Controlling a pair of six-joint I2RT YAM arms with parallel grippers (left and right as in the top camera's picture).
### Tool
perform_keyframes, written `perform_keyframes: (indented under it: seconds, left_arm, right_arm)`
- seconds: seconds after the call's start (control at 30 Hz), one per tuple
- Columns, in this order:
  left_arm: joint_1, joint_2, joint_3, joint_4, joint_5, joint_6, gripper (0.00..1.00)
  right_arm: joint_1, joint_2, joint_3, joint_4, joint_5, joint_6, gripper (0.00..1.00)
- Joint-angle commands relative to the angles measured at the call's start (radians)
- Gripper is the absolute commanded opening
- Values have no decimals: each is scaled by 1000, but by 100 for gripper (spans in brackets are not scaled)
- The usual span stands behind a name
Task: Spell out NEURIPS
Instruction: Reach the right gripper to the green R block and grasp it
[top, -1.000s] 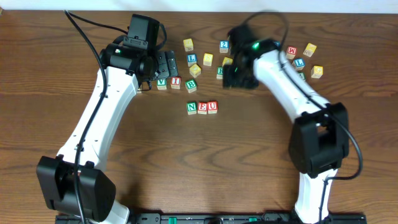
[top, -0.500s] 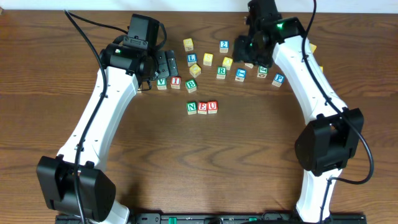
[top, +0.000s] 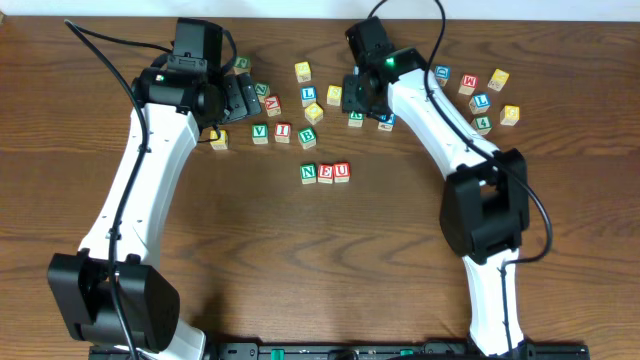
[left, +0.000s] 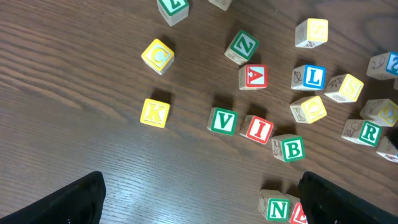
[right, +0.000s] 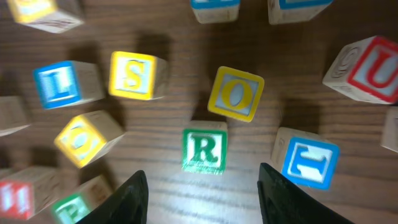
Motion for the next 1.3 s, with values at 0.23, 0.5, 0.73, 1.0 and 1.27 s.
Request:
perform_keyframes:
  seconds: [0.23,0.5,0.73,1.0,1.27]
  left_arm:
    - [-1,14,-13,-4,-8,-9,98]
    - [-1,14,-13,-7,-8,-9,98]
    - [-1,14,-13,-7,-8,-9,98]
    - [-1,14,-13,-7,-8,-9,98]
    - [-1,14,-13,-7,-8,-9,98]
  right_arm:
    - [9,86,13,31,23,35,52]
    - [11,126,13,60,26,35,47]
    - [12,133,13,67,37,31,35]
    - [12,126,16,54,41,-7,26]
    - [12,70,17,15,41,-8,22]
